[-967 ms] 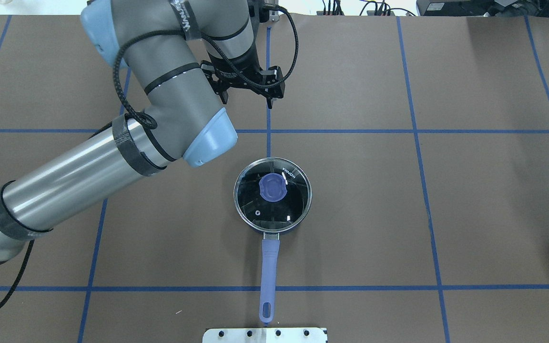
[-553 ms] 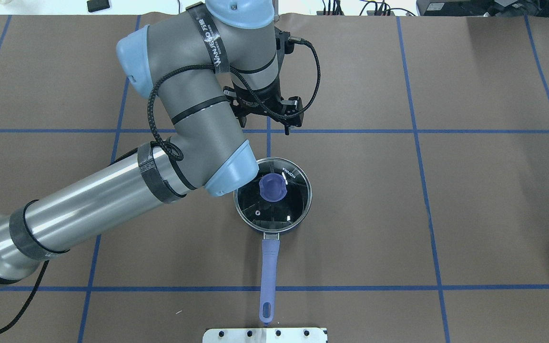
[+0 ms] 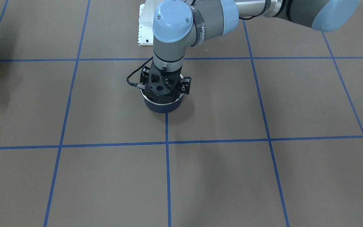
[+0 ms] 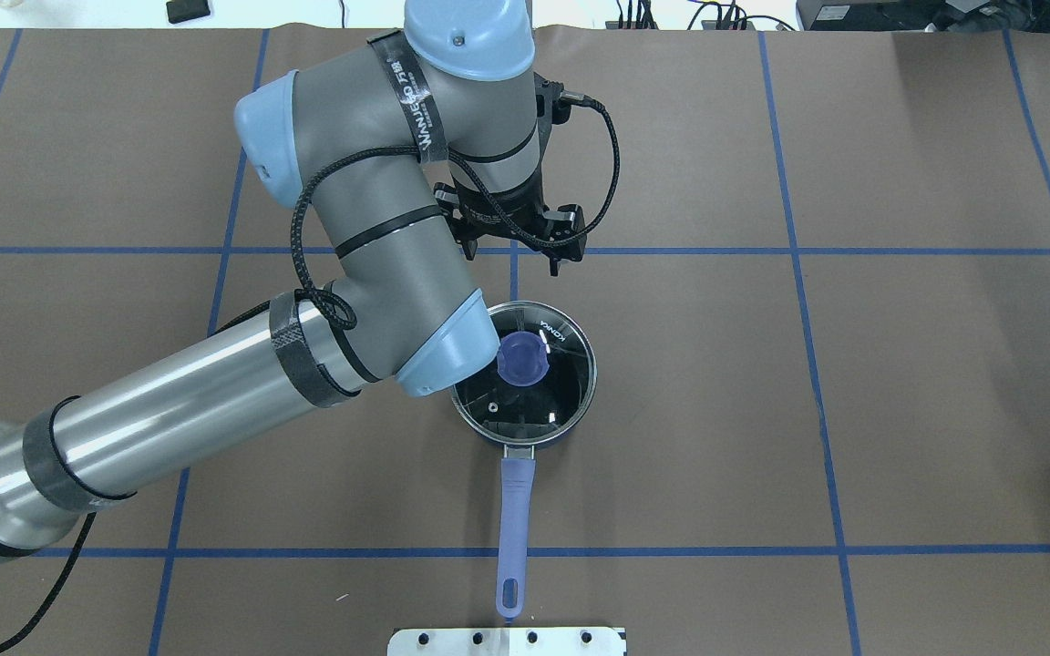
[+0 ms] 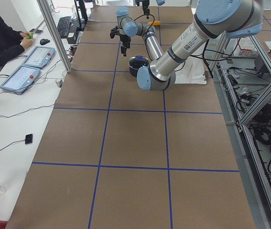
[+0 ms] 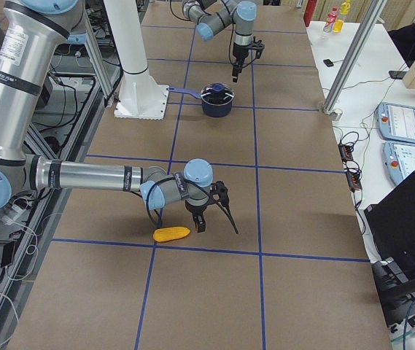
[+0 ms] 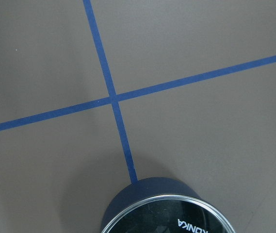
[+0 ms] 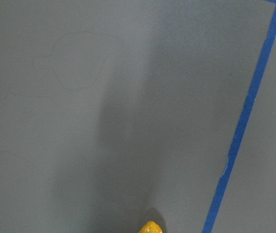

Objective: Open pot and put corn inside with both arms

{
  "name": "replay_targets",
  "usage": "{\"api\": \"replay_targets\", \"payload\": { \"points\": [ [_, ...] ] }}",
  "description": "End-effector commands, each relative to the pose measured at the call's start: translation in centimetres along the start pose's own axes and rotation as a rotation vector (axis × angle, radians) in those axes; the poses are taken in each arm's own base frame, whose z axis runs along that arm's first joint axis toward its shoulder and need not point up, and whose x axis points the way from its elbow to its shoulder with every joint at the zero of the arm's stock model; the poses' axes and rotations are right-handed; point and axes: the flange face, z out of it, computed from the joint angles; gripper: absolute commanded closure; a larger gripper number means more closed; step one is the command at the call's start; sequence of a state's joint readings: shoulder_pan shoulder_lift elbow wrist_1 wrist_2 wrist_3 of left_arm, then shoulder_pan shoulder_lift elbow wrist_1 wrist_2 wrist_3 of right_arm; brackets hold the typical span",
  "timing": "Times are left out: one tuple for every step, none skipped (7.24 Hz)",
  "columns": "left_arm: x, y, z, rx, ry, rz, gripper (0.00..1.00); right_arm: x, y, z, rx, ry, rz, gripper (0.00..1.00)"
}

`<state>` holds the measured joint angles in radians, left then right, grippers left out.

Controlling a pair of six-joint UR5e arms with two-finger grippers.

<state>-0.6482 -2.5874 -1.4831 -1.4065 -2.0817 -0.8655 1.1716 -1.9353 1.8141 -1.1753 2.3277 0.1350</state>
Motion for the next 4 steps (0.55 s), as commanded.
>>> {"api": "replay_targets", "payload": {
  "points": [
    [1.0,1.2,0.9,-0.016,0.003,0.014,0.01,0.7,2.3,1.2,-0.046,0.026,0.02,0.0],
    [1.9,2.2,1.5,-0.015,-0.003,0.027,0.0,1.1,3.4,1.6,-0.063,0.028,0.032,0.0],
    [2.1,2.8,1.9,-0.015,-0.007,0.031,0.0,1.2,4.3,1.9,-0.079,0.029,0.037,0.0],
    [2.0,2.9,1.9,-0.015,-0.007,0.031,0.0,1.3,4.8,2.2,-0.091,0.029,0.038,0.0]
  ]
}}
